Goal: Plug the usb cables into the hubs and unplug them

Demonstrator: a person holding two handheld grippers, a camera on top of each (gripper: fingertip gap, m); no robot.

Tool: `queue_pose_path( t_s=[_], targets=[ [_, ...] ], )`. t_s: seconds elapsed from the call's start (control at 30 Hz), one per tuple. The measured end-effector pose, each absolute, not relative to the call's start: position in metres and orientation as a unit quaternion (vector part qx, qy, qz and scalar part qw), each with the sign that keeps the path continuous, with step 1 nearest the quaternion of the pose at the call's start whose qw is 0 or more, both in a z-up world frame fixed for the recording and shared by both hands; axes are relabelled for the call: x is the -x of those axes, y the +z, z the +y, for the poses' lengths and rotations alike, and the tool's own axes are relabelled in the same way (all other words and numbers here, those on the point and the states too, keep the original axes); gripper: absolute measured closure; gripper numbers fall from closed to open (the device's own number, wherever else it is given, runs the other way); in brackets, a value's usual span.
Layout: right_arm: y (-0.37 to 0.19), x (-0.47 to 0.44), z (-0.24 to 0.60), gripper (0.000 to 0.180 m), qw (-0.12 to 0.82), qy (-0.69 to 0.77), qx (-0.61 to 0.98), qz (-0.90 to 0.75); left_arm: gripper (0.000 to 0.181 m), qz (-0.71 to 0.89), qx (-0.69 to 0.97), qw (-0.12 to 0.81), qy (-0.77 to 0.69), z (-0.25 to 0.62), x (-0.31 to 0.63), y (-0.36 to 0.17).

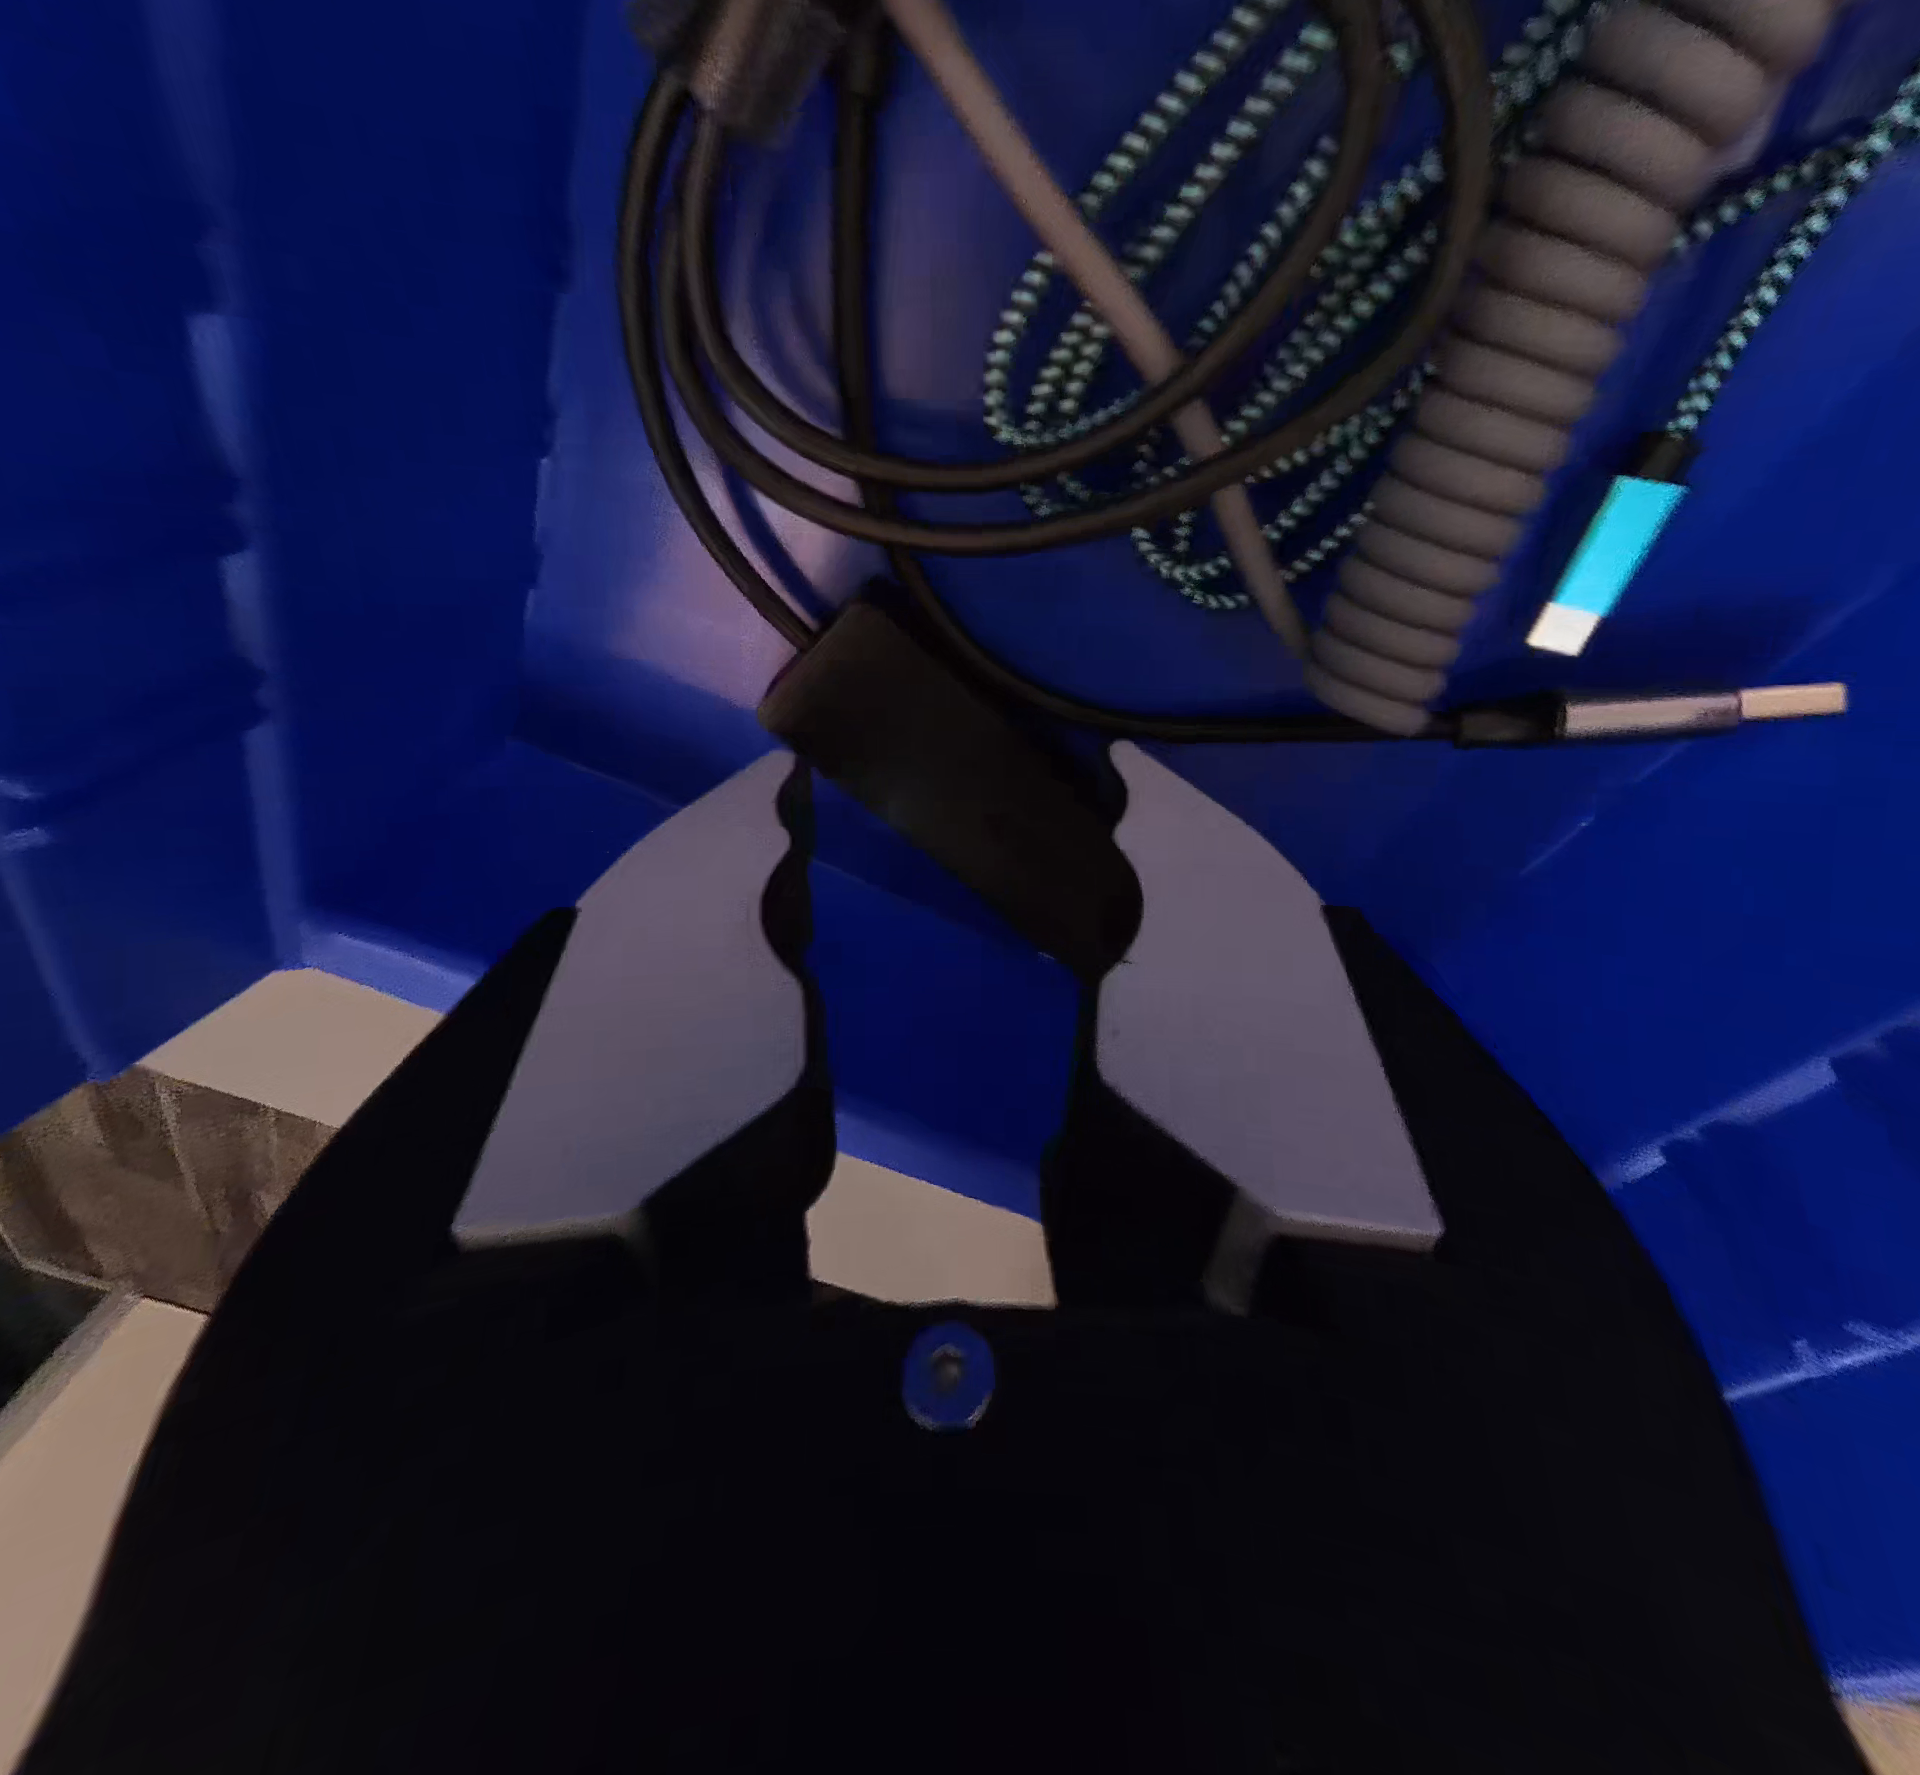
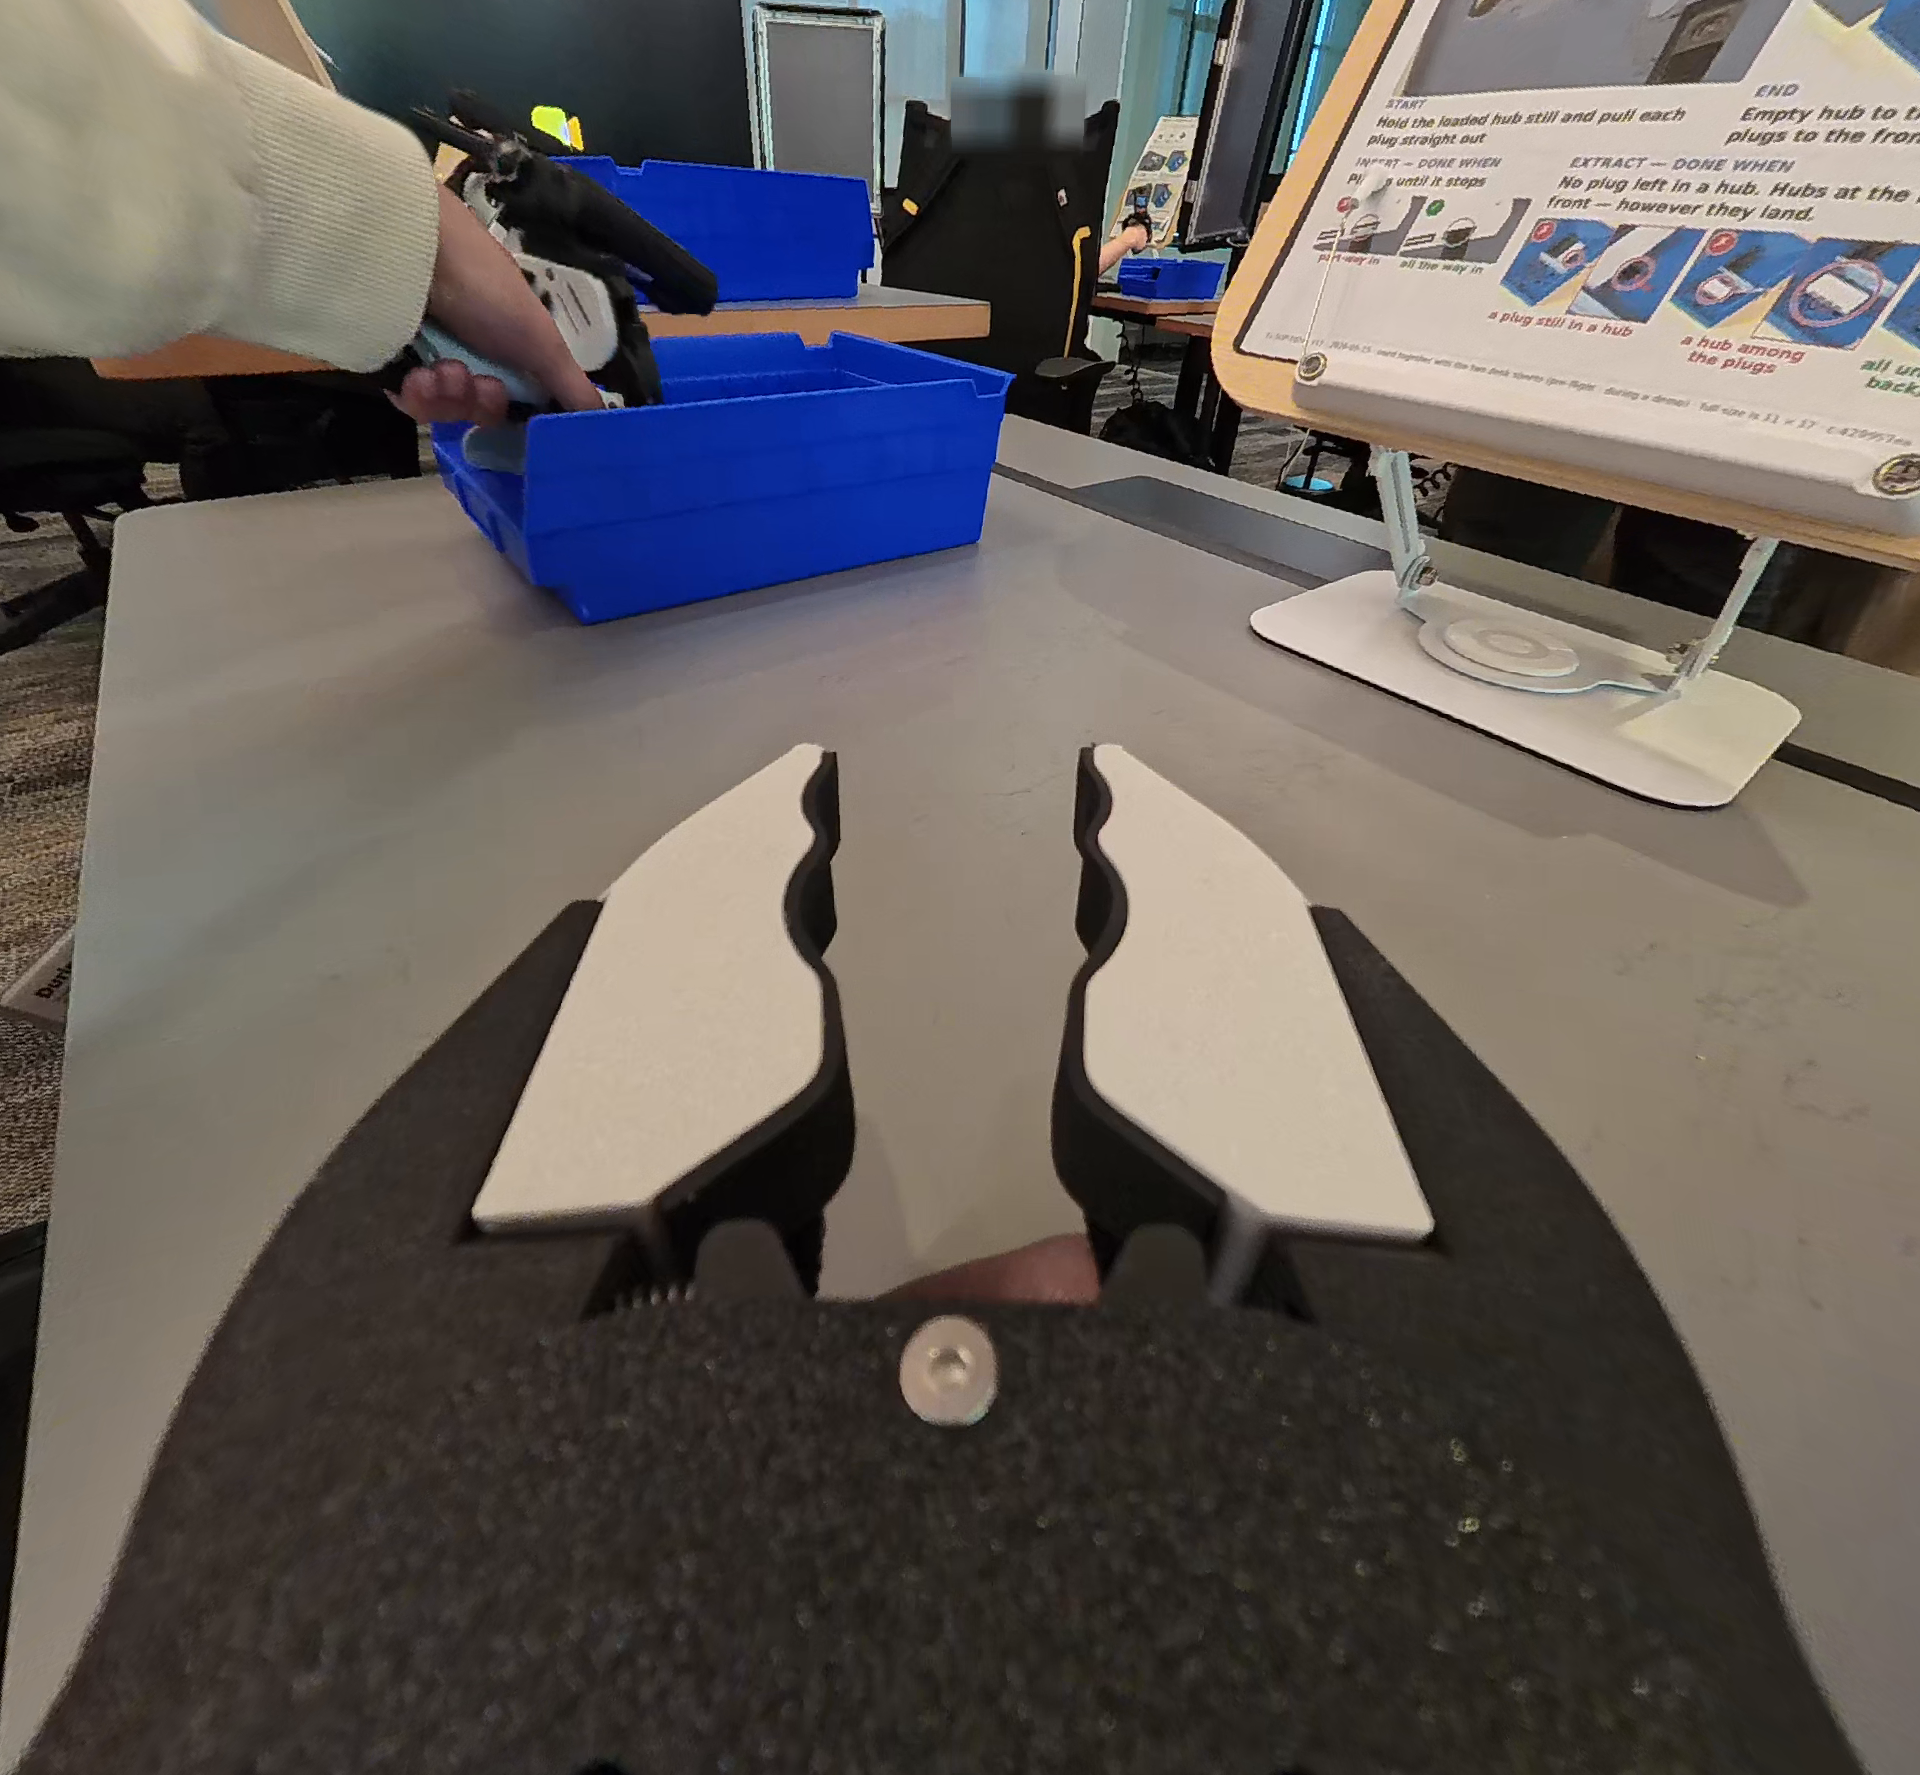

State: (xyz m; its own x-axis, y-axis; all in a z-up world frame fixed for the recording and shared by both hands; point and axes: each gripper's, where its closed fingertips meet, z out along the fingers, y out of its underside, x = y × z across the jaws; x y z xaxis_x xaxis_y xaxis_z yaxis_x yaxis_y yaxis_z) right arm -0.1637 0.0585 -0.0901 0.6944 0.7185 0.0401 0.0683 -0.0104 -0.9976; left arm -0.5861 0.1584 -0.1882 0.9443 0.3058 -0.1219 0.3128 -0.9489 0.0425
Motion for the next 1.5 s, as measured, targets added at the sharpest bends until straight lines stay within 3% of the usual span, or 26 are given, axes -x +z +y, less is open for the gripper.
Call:
queue_pose_path(
  t_s=[0.23, 0.5, 0.9, 1.17, 1.3, 1.5],
  targets=[
    [-0.090, 0.164, 0.058, 0.137, 0.639, 0.254, 0.663, -0.297, 0.143, 0.162, -0.987, 0.022, 0.003, 0.162, 0.575, -0.180],
    [-0.090, 0.164, 0.058, 0.137, 0.638, 0.254, 0.663, -0.298, 0.147, 0.121, -0.992, -0.038, 0.002, 0.173, 0.586, -0.128],
    [-0.089, 0.164, 0.057, 0.138, 0.641, 0.255, 0.659, -0.300, 0.149, 0.041, -0.978, -0.206, -0.018, 0.177, 0.599, 0.009],
    [-0.089, 0.165, 0.057, 0.138, 0.644, 0.248, 0.656, -0.304, 0.149, -0.073, -0.941, -0.328, 0.036, 0.165, 0.499, 0.093],
    [-0.085, 0.163, 0.058, 0.138, 0.648, 0.256, 0.654, -0.296, 0.149, -0.140, -0.923, -0.352, 0.068, 0.156, 0.418, 0.083],
    [-0.084, 0.158, 0.058, 0.138, 0.652, 0.251, 0.653, -0.292, 0.149, -0.185, -0.918, -0.336, 0.103, 0.158, 0.302, -0.013]
  ],
)
